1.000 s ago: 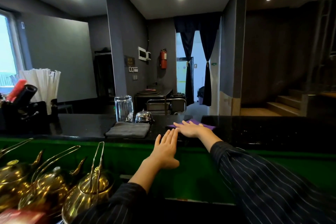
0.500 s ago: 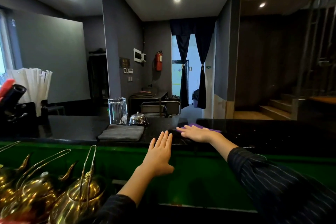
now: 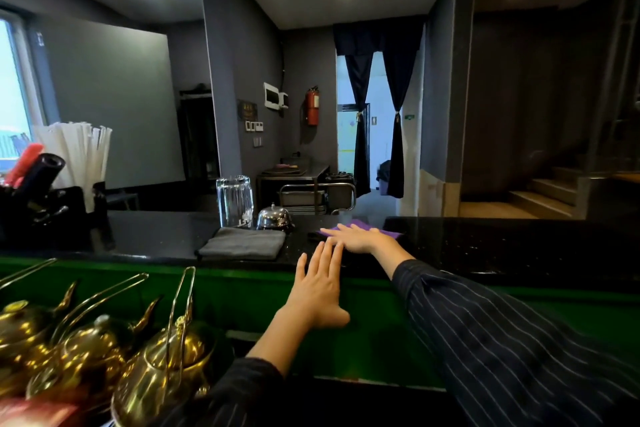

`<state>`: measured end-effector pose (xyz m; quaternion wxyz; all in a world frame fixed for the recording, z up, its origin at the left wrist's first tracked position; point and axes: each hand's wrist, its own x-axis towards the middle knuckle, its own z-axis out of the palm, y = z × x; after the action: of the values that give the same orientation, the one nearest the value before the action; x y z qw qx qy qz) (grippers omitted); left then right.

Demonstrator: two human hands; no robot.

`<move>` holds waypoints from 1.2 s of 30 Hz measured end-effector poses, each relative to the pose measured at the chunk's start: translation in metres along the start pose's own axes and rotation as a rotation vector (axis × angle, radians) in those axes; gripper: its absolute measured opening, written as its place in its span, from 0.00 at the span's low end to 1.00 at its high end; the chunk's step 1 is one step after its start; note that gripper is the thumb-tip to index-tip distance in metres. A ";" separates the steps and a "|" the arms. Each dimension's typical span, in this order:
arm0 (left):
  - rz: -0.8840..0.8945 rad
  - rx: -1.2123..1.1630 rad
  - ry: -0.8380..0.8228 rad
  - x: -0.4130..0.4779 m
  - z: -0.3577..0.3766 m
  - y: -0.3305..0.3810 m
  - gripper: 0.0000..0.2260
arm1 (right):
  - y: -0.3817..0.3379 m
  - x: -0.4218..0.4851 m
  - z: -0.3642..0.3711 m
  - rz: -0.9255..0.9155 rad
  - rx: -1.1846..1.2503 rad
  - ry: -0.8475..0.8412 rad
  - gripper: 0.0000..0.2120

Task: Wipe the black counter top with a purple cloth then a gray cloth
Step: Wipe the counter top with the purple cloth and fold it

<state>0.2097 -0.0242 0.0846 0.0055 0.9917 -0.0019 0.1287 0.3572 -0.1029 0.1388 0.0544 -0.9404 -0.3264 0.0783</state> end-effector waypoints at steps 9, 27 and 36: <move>-0.003 0.134 0.075 -0.026 0.000 -0.018 0.52 | 0.027 -0.081 0.008 -0.169 0.024 -0.026 0.23; 0.016 0.146 -0.090 -0.036 -0.012 -0.031 0.49 | -0.031 -0.038 0.017 0.128 0.035 0.079 0.24; -0.076 0.126 -0.194 -0.030 -0.028 0.007 0.47 | -0.013 -0.089 0.023 0.079 0.031 0.075 0.23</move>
<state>0.1739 -0.0304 0.1041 -0.0519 0.9972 0.0433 0.0317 0.2766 -0.1469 0.1283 0.0777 -0.9540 -0.2853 0.0502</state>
